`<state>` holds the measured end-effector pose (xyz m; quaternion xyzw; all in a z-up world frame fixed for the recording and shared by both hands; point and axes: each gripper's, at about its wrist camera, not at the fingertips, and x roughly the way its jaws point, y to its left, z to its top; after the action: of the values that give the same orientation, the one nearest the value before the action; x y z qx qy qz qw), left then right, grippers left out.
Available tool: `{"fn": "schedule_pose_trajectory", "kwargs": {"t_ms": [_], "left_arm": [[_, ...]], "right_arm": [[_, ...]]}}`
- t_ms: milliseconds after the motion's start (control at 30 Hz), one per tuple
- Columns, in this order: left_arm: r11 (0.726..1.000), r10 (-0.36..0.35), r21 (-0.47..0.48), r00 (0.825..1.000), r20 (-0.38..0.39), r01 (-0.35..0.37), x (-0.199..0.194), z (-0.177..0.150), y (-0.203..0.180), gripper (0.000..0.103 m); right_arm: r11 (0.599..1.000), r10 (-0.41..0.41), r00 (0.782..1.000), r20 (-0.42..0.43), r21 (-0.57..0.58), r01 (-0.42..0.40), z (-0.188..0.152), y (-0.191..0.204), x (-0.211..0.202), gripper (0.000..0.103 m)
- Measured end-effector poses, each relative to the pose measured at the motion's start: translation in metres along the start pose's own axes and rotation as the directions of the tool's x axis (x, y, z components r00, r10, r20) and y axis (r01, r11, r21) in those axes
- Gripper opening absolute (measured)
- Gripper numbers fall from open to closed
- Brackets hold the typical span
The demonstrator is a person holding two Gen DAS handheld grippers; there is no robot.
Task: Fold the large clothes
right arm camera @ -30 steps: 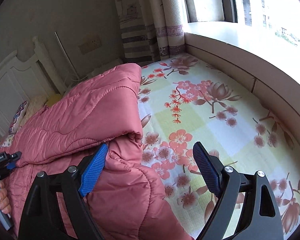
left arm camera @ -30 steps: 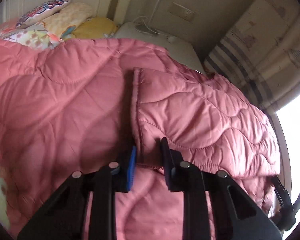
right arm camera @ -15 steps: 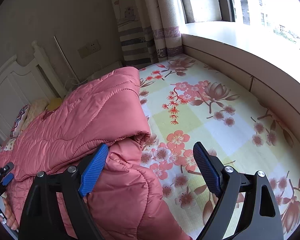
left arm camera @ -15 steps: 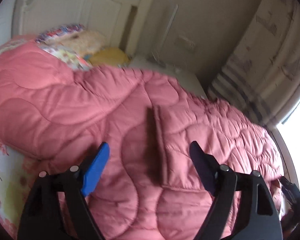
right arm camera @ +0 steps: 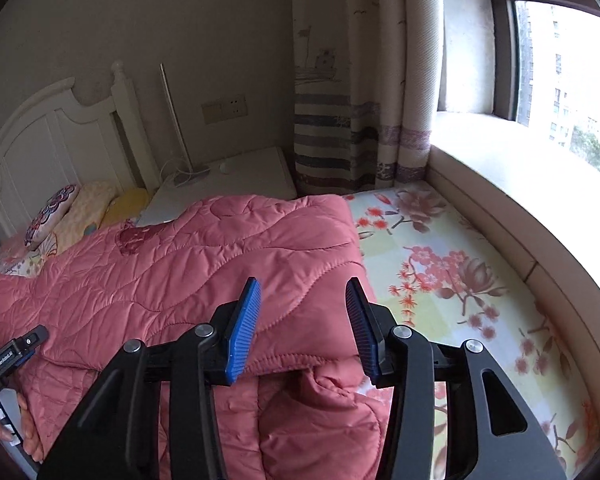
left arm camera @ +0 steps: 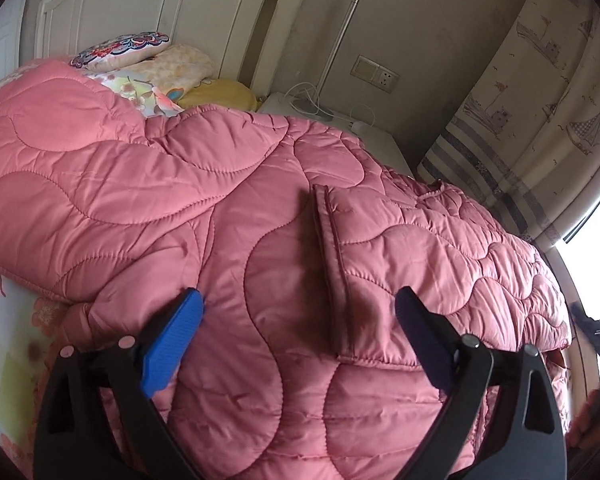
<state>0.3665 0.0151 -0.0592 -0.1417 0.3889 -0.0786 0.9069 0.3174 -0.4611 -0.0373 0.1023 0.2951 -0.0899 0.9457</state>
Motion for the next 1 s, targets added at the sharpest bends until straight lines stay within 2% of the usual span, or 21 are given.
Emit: {"fn": "schedule_pose_trajectory", "kwargs": {"t_ms": [67,100,133,267,400,500,567,733,833,933,1000], "left_arm": [[1.000,-0.002,0.003,1.000,-0.009,0.002,0.002,0.000,-0.001,0.099],[1.000,0.000,0.006,1.000,-0.011,0.000,0.003,0.000,-0.001,0.100],[1.000,0.004,0.011,1.000,-0.013,-0.003,0.003,0.000,-0.002,0.100],[1.000,0.018,0.022,1.000,-0.024,-0.017,0.006,0.001,-0.004,0.101],[0.999,0.024,0.028,0.999,-0.027,-0.023,0.006,0.001,-0.006,0.101],[1.000,0.015,0.020,1.000,-0.024,-0.015,0.006,0.001,-0.005,0.101],[1.000,0.016,0.021,1.000,-0.024,-0.016,0.006,0.001,-0.006,0.101],[0.999,0.027,0.030,0.999,-0.028,-0.026,0.007,0.001,-0.006,0.101],[0.999,0.021,0.026,0.999,-0.026,-0.021,0.006,0.001,-0.006,0.101],[1.000,0.015,0.020,1.000,-0.024,-0.014,0.006,0.001,-0.005,0.101],[1.000,0.012,0.018,1.000,-0.023,-0.012,0.006,0.001,-0.005,0.101]], "right_arm": [[1.000,-0.011,0.991,-0.132,0.000,0.011,-0.003,-0.003,0.035,0.043],[0.999,-0.047,0.979,-0.196,-0.004,0.047,-0.008,-0.007,0.051,0.043],[0.998,-0.064,0.975,-0.212,-0.001,0.065,-0.012,-0.010,0.058,0.043],[0.998,-0.042,0.984,-0.172,0.034,0.048,0.003,-0.011,0.043,0.043],[0.999,-0.048,0.992,-0.121,0.006,0.049,0.027,-0.004,0.044,0.043],[0.997,-0.067,0.984,-0.168,-0.038,0.061,0.028,-0.001,0.071,0.043],[0.994,-0.106,0.959,-0.262,-0.054,0.096,0.020,-0.006,0.096,0.043],[0.998,-0.068,0.975,-0.210,-0.008,0.068,0.037,-0.008,0.080,0.043],[0.997,-0.073,0.982,-0.172,-0.003,0.074,0.056,-0.005,0.083,0.043],[0.997,-0.070,0.978,-0.199,0.026,0.077,0.072,-0.009,0.110,0.043],[0.995,-0.076,0.965,-0.251,0.038,0.089,0.074,-0.014,0.131,0.043]]}}
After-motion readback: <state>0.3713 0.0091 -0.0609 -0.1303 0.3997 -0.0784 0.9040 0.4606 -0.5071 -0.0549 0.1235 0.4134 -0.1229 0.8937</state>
